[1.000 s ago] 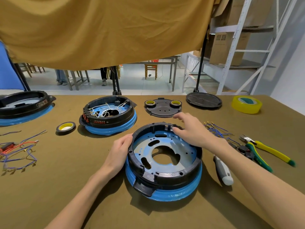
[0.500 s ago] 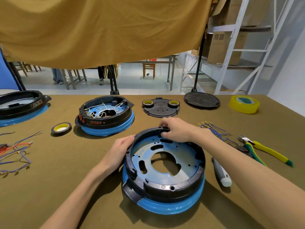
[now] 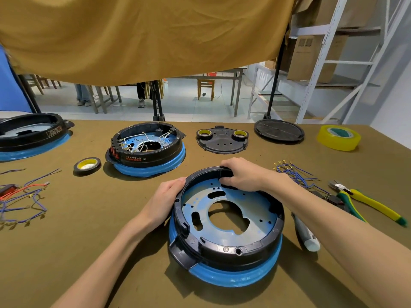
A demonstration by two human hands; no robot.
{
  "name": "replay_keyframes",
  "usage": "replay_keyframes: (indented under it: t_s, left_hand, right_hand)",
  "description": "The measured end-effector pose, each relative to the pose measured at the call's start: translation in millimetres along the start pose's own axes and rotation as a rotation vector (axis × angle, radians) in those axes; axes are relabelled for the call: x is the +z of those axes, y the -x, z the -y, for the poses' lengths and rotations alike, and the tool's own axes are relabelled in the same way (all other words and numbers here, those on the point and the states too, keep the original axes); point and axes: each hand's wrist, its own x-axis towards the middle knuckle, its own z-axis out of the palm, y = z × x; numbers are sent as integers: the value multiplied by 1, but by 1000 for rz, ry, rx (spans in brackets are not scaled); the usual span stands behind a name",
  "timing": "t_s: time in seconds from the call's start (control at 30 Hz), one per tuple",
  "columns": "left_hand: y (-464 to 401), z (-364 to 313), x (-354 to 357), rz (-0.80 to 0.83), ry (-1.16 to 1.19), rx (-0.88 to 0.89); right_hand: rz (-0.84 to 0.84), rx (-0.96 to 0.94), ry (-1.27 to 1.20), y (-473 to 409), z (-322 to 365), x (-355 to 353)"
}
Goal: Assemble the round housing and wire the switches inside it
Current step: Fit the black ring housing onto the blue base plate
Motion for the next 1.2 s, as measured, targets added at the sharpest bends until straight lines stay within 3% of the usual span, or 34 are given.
replay_keyframes:
  t_s: [0.2, 0.47, 0.67, 0.83, 1.0, 1.07, 1.2]
  left_hand:
    - [1, 0, -1, 6, 3, -21]
    - [4, -7, -2, -9, -84, -66]
    - [16, -36, 4, -192, -322, 85]
    - [33, -58, 33, 70, -760, 153]
    - [33, -63, 46, 56, -973, 247]
    - [29, -69, 56, 224, -959, 250]
    - [22, -83, 78, 661, -914, 54]
  right_hand:
    - [67, 66, -89, 7, -4, -11]
    - [57, 166, -17, 16, -14, -6]
    - [-2, 252, -49, 29, -13, -1]
    - [-56, 308, -41, 45, -15, 4]
    - [-84, 324, -40, 53, -15, 5]
    - [-80, 332, -38, 51, -14, 5]
    - [-69, 344, -68, 52, -15, 5]
